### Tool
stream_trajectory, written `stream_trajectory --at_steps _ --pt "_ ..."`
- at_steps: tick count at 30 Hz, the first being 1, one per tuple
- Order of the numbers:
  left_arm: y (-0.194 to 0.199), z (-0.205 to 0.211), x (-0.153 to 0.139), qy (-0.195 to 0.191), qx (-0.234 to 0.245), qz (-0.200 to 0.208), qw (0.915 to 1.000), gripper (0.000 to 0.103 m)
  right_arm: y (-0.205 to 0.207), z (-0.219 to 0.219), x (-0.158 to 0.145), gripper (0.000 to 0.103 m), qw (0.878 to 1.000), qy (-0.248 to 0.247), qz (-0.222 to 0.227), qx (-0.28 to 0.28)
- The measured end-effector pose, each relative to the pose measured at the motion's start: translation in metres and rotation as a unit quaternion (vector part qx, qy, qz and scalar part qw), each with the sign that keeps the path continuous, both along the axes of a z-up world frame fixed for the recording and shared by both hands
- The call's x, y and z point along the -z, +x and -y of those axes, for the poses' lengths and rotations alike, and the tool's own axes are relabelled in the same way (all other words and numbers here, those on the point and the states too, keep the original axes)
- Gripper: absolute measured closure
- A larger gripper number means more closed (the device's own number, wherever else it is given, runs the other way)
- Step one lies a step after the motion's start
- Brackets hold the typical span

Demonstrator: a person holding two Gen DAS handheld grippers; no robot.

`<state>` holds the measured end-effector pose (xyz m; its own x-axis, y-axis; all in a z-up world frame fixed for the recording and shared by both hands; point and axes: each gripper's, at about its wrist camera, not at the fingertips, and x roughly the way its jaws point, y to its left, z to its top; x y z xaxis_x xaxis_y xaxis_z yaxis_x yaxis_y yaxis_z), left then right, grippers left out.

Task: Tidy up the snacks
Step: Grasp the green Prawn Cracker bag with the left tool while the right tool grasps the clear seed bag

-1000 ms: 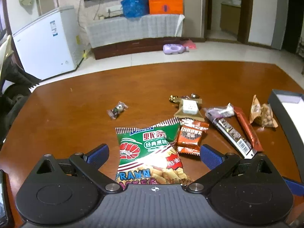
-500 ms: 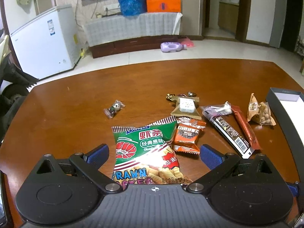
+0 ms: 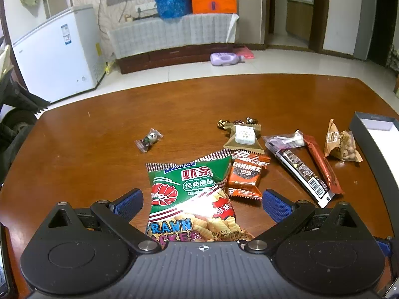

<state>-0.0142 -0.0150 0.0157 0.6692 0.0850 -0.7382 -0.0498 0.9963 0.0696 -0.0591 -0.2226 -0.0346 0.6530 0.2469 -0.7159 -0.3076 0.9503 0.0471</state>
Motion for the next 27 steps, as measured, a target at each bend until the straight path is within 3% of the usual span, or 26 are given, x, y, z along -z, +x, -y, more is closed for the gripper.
stream_trajectory --at_steps 27 --pt "0.0010 -0.0028 0.0023 -0.002 -0.002 -0.008 1.0000 0.000 0.0001 -0.0033 0.0031 0.000 1.000 -0.008 -0.006 -0.006"
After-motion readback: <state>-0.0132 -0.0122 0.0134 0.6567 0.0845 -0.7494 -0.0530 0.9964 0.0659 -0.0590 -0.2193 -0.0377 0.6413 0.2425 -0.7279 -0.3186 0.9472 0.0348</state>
